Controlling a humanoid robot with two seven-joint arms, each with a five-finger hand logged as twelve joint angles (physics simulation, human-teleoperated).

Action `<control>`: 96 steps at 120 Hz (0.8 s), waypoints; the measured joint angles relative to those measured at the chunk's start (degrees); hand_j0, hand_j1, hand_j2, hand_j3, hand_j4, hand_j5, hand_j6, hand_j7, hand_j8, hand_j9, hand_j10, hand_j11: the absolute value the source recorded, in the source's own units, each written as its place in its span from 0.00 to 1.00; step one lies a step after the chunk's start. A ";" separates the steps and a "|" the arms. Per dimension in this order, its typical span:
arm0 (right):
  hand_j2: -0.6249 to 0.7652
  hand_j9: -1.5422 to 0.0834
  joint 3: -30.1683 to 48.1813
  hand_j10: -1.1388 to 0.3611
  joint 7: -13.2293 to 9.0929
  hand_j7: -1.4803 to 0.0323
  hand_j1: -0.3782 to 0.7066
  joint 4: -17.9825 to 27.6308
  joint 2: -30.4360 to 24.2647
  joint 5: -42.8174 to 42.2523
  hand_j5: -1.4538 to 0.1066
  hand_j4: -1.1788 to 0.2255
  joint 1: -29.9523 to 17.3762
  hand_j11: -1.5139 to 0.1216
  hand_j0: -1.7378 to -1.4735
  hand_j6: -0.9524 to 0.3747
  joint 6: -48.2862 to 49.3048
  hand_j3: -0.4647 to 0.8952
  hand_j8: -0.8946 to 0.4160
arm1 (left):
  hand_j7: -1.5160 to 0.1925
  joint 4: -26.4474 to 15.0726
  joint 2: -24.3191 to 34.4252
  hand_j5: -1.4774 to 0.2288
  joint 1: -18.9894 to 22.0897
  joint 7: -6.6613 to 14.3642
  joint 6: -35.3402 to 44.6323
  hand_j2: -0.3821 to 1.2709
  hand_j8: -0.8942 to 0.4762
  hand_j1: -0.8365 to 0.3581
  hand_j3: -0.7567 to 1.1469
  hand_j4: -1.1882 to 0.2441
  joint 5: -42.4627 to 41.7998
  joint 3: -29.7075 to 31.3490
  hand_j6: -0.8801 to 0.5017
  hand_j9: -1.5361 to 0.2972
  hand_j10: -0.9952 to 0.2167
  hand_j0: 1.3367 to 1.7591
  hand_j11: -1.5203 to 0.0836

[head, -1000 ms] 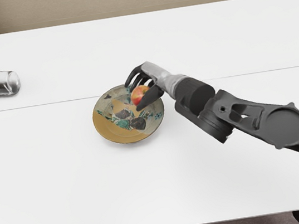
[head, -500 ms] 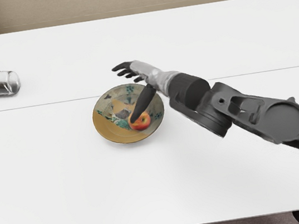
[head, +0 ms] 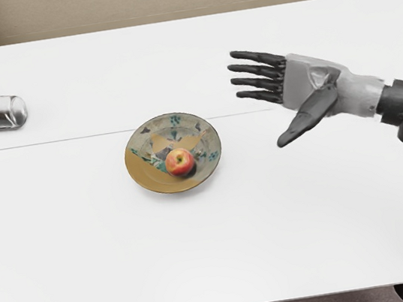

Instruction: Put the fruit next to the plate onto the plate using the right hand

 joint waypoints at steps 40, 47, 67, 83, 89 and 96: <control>0.45 0.93 21.20 0.74 0.00 0.95 0.06 -1.95 -0.33 5.04 0.91 0.82 -15.60 0.90 0.30 0.70 1.46 0.34 0.66 | 0.88 0.00 0.00 0.86 -0.09 0.00 -0.04 0.23 0.65 0.99 0.40 0.82 0.00 -0.02 0.63 0.83 0.82 0.76 0.94; 0.45 0.93 23.13 0.74 0.00 0.96 0.06 -2.47 -0.31 6.28 0.91 0.82 -16.92 0.90 0.30 0.70 1.49 0.34 0.66 | 0.88 0.02 0.00 0.86 -0.17 0.00 -0.04 0.23 0.65 0.99 0.40 0.82 0.01 -0.02 0.63 0.83 0.82 0.76 0.94; 0.45 0.93 25.63 0.74 0.00 0.96 0.05 -3.69 -0.23 7.63 0.91 0.82 -18.42 0.91 0.30 0.70 1.52 0.34 0.66 | 0.88 0.02 0.00 0.86 -0.26 0.00 -0.04 0.23 0.65 0.99 0.40 0.82 0.03 -0.02 0.63 0.83 0.82 0.76 0.94; 0.45 0.93 26.55 0.74 0.00 0.96 0.05 -4.33 -0.14 7.93 0.91 0.82 -18.79 0.91 0.30 0.70 1.52 0.34 0.66 | 0.88 0.01 0.00 0.86 -0.26 0.00 -0.04 0.23 0.65 0.99 0.40 0.82 0.03 -0.02 0.63 0.83 0.82 0.76 0.94; 0.45 0.93 26.69 0.74 0.00 0.96 0.05 -4.44 -0.11 7.97 0.91 0.82 -18.85 0.91 0.30 0.70 1.52 0.34 0.66 | 0.88 0.00 0.00 0.86 -0.26 0.00 -0.04 0.23 0.65 0.99 0.40 0.82 0.03 -0.02 0.63 0.83 0.82 0.76 0.94; 0.45 0.93 26.76 0.74 0.00 0.96 0.05 -4.51 -0.05 8.00 0.91 0.82 -18.89 0.91 0.30 0.70 1.52 0.34 0.66 | 0.88 0.00 0.00 0.86 -0.26 0.00 -0.04 0.23 0.65 0.99 0.40 0.82 0.01 -0.02 0.63 0.83 0.82 0.76 0.94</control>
